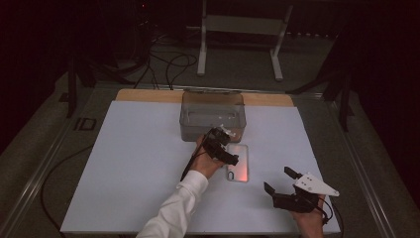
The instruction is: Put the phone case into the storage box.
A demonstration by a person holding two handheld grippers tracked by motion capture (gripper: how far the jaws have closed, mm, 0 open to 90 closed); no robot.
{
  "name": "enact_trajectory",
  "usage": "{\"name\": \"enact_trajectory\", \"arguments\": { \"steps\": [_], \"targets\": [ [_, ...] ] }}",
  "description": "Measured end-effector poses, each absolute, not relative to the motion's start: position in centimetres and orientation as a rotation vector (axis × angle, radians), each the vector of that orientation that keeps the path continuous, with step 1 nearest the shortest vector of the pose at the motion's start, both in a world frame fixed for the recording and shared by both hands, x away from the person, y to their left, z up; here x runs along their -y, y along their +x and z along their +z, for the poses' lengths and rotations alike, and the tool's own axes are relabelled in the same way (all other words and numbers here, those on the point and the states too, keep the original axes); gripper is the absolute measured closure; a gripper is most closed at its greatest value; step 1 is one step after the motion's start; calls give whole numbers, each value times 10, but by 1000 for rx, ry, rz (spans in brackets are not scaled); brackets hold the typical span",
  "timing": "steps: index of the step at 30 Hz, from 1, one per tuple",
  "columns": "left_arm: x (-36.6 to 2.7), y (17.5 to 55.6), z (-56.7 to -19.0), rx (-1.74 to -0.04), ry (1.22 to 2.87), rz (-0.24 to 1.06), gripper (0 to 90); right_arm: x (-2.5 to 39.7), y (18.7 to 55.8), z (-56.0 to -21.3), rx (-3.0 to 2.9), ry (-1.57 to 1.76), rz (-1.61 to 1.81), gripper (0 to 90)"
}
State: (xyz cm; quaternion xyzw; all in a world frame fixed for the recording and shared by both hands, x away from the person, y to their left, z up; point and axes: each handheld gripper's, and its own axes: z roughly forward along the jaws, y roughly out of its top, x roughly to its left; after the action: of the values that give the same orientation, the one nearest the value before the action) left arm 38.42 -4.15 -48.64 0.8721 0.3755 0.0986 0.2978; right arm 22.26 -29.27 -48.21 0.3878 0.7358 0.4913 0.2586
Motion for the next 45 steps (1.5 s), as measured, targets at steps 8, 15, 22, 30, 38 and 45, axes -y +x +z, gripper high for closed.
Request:
{"name": "enact_trajectory", "arguments": {
  "steps": [8,15,22,30,38,45],
  "targets": [
    [48,386,-490,-1058,2338,257,188,294,223,-483,-1993,1055,1322,93],
    [51,387,-491,-1100,2340,227,347,294,223,-483,-1994,1056,1323,93],
    [53,387,-494,-1120,2342,190,433,294,223,-483,-1990,1054,1320,93],
    [54,390,-498,-1190,2357,132,605,295,223,-482,-1988,1061,1313,93],
    [58,389,-501,-1239,2381,113,746,295,223,-482,-1987,1060,1311,93],
    [58,389,-500,-1248,2389,138,866,295,223,-482,-1987,1059,1312,93]
  ]
}}
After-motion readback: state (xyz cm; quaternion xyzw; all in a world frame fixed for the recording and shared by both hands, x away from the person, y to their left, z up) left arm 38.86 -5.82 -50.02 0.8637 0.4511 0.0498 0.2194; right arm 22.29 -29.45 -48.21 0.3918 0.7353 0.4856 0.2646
